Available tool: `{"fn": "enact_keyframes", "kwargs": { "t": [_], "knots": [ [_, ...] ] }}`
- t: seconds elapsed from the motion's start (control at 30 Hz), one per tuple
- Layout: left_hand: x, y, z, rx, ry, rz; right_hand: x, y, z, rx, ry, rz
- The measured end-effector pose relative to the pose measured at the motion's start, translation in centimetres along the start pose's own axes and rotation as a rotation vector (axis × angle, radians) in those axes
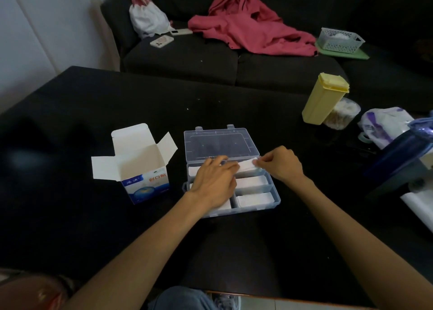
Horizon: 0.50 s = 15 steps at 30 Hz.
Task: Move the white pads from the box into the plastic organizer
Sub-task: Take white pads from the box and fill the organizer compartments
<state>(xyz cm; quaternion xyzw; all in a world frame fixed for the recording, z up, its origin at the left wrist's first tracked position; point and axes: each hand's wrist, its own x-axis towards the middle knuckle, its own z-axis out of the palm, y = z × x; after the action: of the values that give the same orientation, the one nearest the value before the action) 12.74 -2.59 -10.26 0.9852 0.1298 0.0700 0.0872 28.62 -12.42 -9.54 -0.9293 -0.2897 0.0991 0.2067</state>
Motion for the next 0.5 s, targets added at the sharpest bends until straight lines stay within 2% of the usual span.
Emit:
{"fn": "enact_keyframes", "kwargs": {
  "t": [0.17, 0.33, 0.4, 0.5],
  "knots": [
    [-0.1, -0.1, -0.5, -0.027, 0.018, 0.017, -0.9, -0.1, 0.1, -0.119, 0.104, -0.035],
    [-0.3, -0.3, -1.2, -0.095, 0.025, -0.002, -1.8, -0.7, -1.0, -0.209, 0.132, -0.066],
    [-0.7, -0.4, -2.3, -0.149, 0.063, -0.033, -2.2, -1.2, -2.4, -0.168, 0.142, -0.075],
    [-2.8, -1.5, -5.4, -0.217, 0.208, -0.127, -3.0, -2.9, -4.7, -0.122, 0.145, -0.132]
  ]
}}
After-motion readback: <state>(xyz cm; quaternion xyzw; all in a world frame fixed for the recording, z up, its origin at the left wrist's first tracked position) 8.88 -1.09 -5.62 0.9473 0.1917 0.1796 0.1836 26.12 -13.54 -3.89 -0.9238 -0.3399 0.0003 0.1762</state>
